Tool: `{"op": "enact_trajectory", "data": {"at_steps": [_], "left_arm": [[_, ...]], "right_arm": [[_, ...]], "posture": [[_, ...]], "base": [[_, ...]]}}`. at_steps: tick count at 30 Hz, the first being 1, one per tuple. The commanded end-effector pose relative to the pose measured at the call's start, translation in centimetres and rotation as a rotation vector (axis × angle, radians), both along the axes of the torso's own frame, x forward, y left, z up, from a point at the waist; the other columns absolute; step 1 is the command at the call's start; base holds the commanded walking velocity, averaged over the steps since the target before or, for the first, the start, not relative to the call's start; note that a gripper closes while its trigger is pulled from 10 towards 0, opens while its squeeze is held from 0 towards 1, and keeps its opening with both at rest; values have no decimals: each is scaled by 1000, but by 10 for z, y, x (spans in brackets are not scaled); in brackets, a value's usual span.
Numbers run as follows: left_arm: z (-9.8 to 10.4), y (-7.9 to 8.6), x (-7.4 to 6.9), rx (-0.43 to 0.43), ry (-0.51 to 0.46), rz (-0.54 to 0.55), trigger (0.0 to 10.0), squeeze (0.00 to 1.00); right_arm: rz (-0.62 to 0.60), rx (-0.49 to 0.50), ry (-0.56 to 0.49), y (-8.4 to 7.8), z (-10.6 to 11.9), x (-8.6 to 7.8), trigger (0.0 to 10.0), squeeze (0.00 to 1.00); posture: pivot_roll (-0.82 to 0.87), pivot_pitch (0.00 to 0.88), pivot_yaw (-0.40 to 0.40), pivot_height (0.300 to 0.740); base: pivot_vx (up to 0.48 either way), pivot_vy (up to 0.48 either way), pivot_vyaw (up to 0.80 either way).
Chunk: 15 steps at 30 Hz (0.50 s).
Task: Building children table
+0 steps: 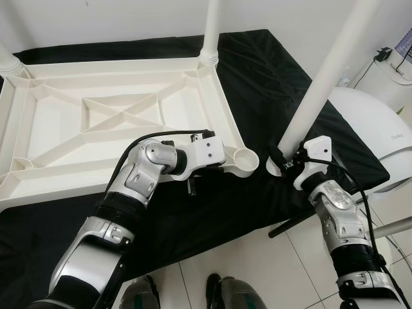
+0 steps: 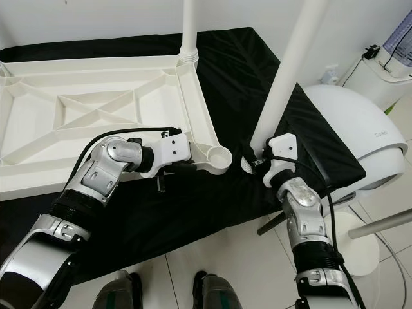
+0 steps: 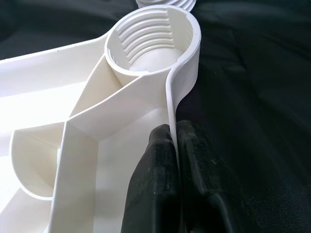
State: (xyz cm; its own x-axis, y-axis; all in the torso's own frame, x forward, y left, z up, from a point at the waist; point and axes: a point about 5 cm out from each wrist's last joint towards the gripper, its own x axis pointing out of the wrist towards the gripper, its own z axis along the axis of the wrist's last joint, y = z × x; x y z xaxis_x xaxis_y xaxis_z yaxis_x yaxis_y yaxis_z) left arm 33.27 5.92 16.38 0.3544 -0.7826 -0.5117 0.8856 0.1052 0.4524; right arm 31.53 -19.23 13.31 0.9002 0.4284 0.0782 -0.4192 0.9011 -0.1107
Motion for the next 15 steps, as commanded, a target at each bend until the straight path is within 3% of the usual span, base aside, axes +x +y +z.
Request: {"op": "enact_trajectory", "data": {"at_steps": [1, 7, 12, 15], "left_arm": [[-8, 10, 10, 8, -123, 198, 10000, 0], [-8, 12, 11, 9, -123, 205, 10000, 0], [-8, 12, 11, 9, -124, 205, 10000, 0], [-8, 12, 11, 8, -123, 205, 10000, 0]], "right_arm": [[40, -1, 78, 8, -16, -3, 10000, 0], [64, 86, -78, 10, 22, 6, 10000, 0], [60, 101, -115, 9, 31, 8, 10000, 0], [39, 122, -188, 4, 51, 12, 10000, 0]], "posture": [[-7, 141, -38, 740], [-3, 137, -40, 740], [-3, 137, -41, 740], [-6, 135, -41, 740]], "base": [[0, 0, 0], [0, 0, 0], [0, 0, 0], [0, 0, 0]]}}
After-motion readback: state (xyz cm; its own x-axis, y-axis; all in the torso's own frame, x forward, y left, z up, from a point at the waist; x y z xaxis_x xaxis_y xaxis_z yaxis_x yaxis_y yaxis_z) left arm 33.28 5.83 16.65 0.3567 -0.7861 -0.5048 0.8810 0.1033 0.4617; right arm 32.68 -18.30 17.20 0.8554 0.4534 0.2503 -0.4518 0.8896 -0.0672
